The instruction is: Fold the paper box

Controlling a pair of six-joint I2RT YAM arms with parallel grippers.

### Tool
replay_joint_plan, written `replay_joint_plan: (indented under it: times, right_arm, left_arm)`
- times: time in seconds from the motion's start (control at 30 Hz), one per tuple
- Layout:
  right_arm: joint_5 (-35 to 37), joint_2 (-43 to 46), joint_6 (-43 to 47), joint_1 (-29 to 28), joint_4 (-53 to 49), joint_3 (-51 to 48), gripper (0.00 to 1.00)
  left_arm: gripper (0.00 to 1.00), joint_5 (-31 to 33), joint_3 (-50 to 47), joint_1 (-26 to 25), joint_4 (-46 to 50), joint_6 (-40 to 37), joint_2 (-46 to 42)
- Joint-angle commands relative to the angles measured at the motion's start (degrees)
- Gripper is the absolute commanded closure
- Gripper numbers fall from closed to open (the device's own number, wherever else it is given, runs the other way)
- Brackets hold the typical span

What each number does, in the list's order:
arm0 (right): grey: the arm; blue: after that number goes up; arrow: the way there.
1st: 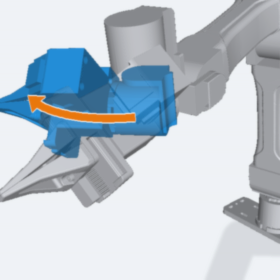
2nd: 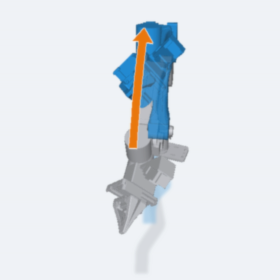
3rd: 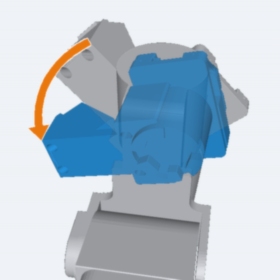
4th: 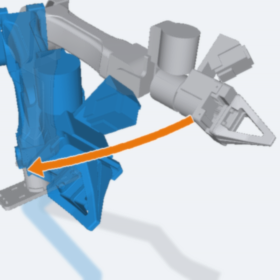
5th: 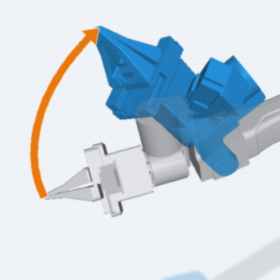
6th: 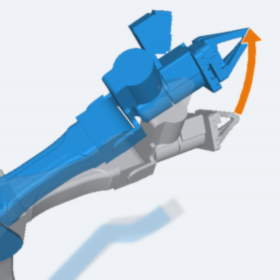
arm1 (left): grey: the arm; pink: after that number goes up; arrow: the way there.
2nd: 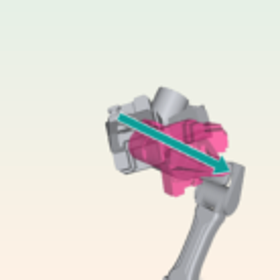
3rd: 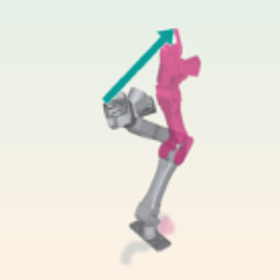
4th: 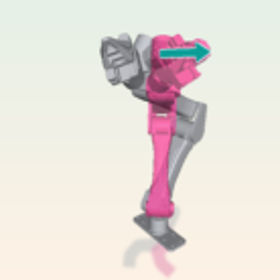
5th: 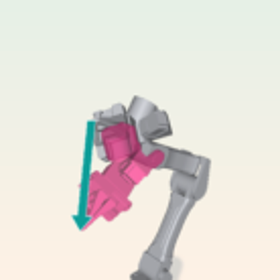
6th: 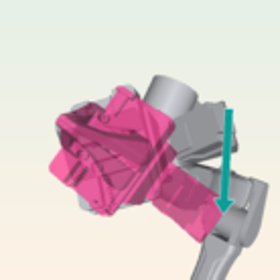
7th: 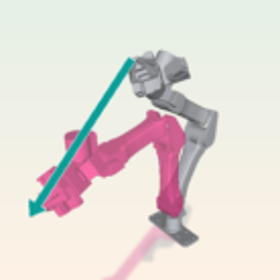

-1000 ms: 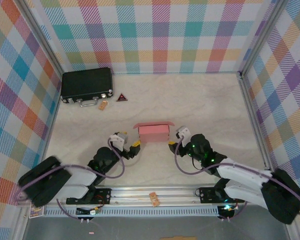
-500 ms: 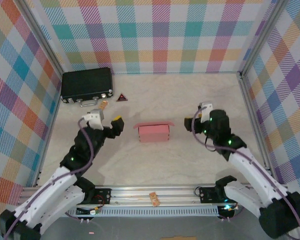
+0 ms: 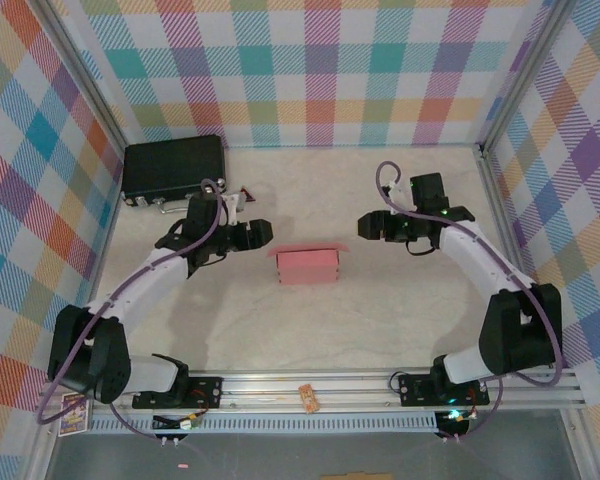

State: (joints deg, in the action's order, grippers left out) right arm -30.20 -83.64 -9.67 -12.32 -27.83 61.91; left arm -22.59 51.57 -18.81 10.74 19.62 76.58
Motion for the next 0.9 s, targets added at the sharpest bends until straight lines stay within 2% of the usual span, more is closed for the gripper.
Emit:
replay_joint_plan:
  times: [0.0,0.17,0.4,0.57,0.87]
  right_arm:
    - [-6.46,-2.21,0.95,-0.89,-2.75,2.69,0.39]
    - [-7.83,-4.84,1.82,-2.64,-2.89,3.80,0.41]
    - [-7.02,-6.68,3.35,-4.65,-5.29,5.69,0.40]
    - [-6.72,-6.96,4.00,-5.48,-6.01,5.50,0.40]
    - [-4.45,-5.75,6.57,-6.20,-9.14,4.82,0.40]
  left_arm:
    - [0.26,-5.31,1.60,0.37,1.53,1.00,1.00]
    - [0.30,-7.79,2.76,-0.06,1.89,1.11,3.56]
    - [0.30,-9.02,3.67,-1.36,3.11,0.42,4.84]
    - [0.29,-6.96,3.25,-1.76,4.28,0.01,4.18]
    - [0.28,-8.31,2.68,-2.26,6.66,-0.82,3.14]
